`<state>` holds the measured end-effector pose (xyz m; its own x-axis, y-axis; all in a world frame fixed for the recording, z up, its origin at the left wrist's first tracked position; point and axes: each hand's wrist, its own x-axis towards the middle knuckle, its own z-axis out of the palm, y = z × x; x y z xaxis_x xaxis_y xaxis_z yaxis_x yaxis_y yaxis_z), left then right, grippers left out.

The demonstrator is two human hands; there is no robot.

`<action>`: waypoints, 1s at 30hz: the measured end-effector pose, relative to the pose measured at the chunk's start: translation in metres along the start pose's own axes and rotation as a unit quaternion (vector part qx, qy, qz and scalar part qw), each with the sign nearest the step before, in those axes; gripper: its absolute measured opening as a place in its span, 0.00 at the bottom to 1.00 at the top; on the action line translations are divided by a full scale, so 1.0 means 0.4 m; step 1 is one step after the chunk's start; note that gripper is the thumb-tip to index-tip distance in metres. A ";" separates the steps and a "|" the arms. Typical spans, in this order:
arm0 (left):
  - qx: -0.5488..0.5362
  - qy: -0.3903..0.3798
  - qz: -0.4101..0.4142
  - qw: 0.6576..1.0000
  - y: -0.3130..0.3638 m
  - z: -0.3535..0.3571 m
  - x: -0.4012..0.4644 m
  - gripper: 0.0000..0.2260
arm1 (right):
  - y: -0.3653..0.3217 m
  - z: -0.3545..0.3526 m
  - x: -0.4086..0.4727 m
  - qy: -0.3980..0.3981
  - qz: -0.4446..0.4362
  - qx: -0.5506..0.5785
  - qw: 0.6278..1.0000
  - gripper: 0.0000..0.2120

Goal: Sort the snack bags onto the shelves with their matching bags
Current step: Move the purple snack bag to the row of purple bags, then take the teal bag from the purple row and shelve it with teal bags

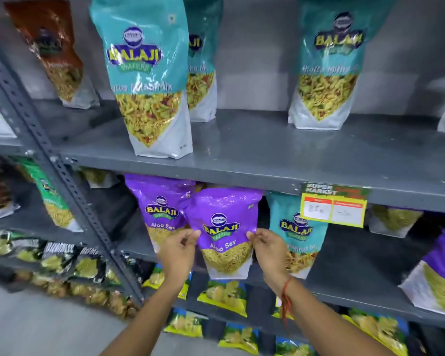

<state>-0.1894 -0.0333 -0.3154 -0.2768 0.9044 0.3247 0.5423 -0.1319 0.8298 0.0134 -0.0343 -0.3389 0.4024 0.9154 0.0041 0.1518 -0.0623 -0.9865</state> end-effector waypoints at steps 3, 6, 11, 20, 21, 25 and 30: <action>0.002 0.004 -0.017 1.000 -0.028 0.040 0.043 0.16 | 0.007 0.042 0.040 0.017 -0.004 -0.014 1.000 0.07; 0.014 0.013 -0.011 1.000 -0.056 0.063 0.066 0.18 | 0.044 0.077 0.056 0.015 0.005 -0.043 0.999 0.08; -0.013 0.005 -0.028 1.000 -0.097 0.088 0.074 0.19 | 0.071 0.075 0.049 0.011 -0.017 -0.059 0.998 0.10; -0.147 0.026 -0.007 0.989 0.078 0.160 -0.082 0.07 | 0.040 -0.076 -0.024 0.045 -0.044 0.026 0.998 0.05; -0.138 -0.020 0.016 0.990 0.095 0.184 -0.099 0.05 | 0.033 -0.114 -0.033 0.090 -0.070 0.022 0.993 0.04; -0.031 -0.137 0.068 0.988 0.126 0.300 -0.108 0.17 | 0.033 -0.261 0.001 0.247 -0.080 0.042 0.965 0.09; 0.108 -0.160 0.067 0.979 0.150 0.390 -0.084 0.24 | 0.085 -0.364 0.092 0.128 0.052 0.035 0.990 0.09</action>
<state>-0.0238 -0.0083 -0.3475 0.0513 0.9702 0.2370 0.7208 -0.2002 0.6635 0.1649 -0.0606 -0.3483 0.6301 0.7738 -0.0646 0.0383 -0.1141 -0.9927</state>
